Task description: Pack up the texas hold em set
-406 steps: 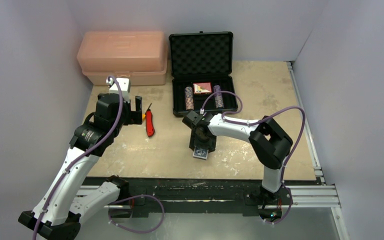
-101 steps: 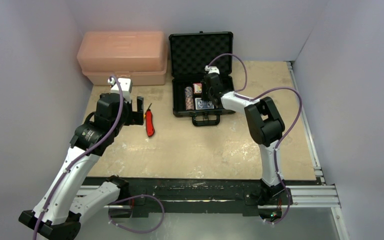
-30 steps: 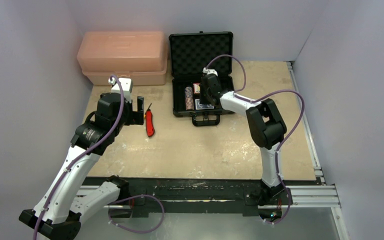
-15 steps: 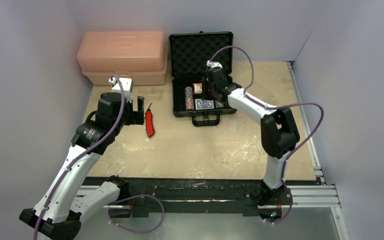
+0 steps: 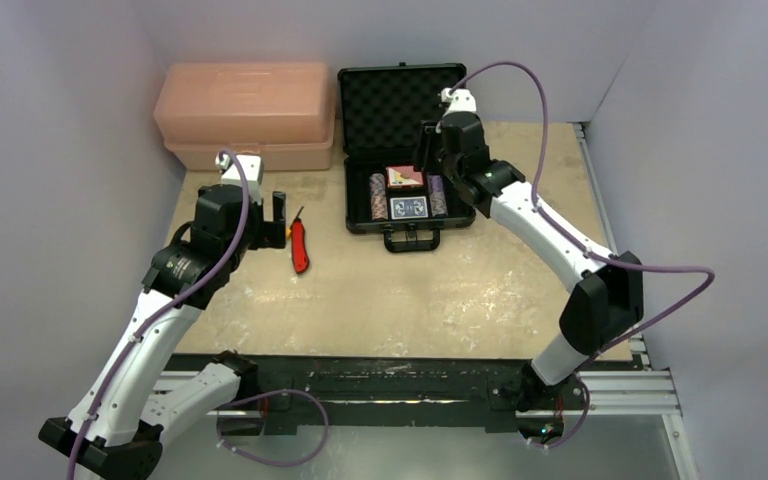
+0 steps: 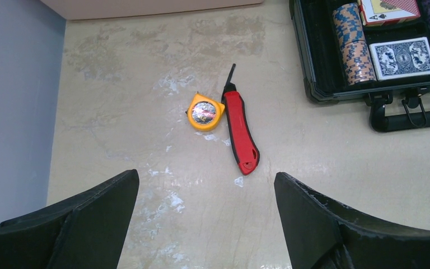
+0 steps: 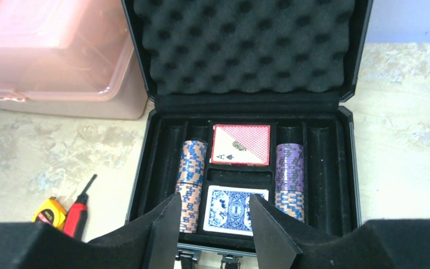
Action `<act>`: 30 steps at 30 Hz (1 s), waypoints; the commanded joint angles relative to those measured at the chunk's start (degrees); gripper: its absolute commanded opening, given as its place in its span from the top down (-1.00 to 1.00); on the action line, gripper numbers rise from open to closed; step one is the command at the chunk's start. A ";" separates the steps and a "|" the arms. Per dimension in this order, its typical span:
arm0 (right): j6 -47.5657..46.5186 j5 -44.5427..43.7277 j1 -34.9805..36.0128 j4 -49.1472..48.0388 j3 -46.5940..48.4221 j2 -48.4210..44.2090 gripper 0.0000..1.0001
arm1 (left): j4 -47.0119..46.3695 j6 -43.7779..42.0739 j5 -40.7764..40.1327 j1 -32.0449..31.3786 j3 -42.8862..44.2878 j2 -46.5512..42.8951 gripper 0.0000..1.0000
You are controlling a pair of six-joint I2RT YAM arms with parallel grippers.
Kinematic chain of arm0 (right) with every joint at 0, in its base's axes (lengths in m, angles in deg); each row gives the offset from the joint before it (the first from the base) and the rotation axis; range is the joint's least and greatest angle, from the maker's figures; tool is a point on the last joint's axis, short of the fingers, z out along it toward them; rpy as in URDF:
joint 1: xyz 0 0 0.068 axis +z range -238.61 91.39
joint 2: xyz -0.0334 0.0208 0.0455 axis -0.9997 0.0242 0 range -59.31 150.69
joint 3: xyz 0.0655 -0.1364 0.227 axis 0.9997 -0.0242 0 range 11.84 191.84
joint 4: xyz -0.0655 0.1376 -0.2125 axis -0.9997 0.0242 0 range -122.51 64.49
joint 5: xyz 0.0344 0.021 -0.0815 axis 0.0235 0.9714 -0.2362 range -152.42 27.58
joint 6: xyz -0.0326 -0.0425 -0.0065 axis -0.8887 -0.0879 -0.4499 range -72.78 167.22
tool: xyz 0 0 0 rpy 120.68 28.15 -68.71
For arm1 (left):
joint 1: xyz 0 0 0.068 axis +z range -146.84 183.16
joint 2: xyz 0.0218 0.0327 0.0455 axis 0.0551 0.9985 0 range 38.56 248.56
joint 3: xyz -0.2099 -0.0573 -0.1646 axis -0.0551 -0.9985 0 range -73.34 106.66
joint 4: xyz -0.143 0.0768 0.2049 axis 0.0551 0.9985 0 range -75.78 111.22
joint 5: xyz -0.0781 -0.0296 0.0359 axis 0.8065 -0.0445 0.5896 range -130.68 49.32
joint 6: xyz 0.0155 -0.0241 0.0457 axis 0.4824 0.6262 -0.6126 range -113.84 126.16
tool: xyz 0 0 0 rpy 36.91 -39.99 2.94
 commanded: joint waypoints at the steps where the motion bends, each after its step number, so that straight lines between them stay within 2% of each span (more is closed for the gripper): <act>1: -1.80 -2.55 0.03 -4.06 -2.12 -5.63 -0.12 | -2.00 -1.15 -1.85 0.45 -0.31 -0.28 -0.83; 4: -2.01 -3.34 0.01 -6.13 -4.30 -8.51 -0.39 | -2.04 -1.16 -2.07 0.54 -0.32 0.06 -0.83; 6: -1.80 -3.76 -0.01 -6.78 -5.18 -10.33 -0.81 | -2.02 -1.23 -2.12 0.54 -0.37 0.41 -0.83; 7: -1.86 -3.79 0.00 -6.97 -5.61 -10.89 -0.95 | -2.02 -1.27 -2.21 0.52 -0.37 0.58 -0.83; 14: -4.05 0.87 0.00 -10.58 -8.61 -14.92 -0.98 | -1.93 -1.28 -2.90 0.70 -0.37 1.45 -0.88; 17: 0.31 3.61 -0.01 -13.23 -10.51 -15.78 -0.98 | -1.97 -1.34 -3.13 0.80 -0.44 1.83 -0.93; 19: 1.71 3.89 -0.09 -11.85 -10.49 -15.97 -0.98 | -1.86 -1.13 -3.22 0.97 -0.53 2.05 -1.00; 24: 0.22 7.26 -0.08 -11.55 -11.62 -16.13 -0.98 | -1.80 -0.41 -2.90 1.16 -0.72 2.95 -1.00; 30: 0.59 5.32 -0.03 -8.46 -12.73 -15.77 -0.98 | -1.37 -0.33 -1.07 1.33 -0.39 5.26 -1.00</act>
